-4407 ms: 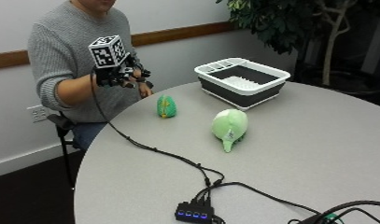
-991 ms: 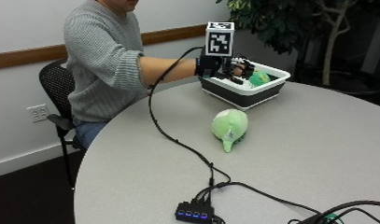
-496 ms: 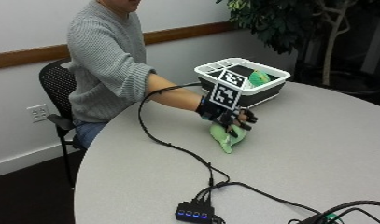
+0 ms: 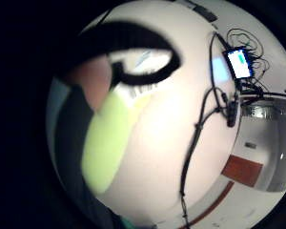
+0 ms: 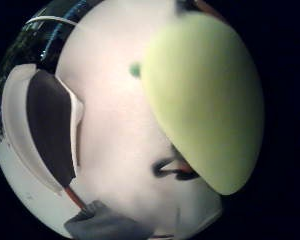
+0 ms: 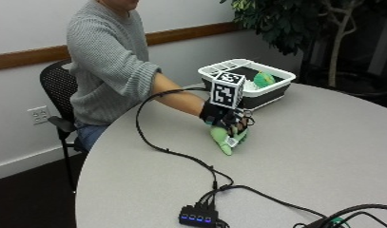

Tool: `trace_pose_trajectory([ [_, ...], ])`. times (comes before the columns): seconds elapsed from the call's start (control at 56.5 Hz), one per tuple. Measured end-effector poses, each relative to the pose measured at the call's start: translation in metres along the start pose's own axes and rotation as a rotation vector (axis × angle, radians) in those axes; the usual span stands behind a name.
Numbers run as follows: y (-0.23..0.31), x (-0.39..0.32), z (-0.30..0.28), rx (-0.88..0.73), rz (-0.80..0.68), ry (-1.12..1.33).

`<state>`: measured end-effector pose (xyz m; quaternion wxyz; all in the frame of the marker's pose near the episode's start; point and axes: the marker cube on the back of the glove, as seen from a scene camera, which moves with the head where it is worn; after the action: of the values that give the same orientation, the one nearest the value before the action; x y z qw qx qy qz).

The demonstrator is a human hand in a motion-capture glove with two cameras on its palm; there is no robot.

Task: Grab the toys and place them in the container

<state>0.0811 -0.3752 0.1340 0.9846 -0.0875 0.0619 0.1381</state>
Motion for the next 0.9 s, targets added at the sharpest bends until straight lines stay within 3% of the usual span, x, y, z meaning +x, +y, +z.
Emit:
trace_pose_trajectory([
  [0.124, -0.007, 0.016, -0.067, 0.051, 0.053, -0.147],
  [0.319, 0.004, 0.015, -0.155, 0.164, -0.005, -0.190],
  [0.46, 0.011, -0.037, -0.158, 0.128, -0.077, -0.197],
  [0.726, 0.051, -0.254, -0.150, 0.056, -0.471, -0.192],
  [0.903, 0.064, -0.295, -0.136, 0.029, -0.526, -0.153],
])
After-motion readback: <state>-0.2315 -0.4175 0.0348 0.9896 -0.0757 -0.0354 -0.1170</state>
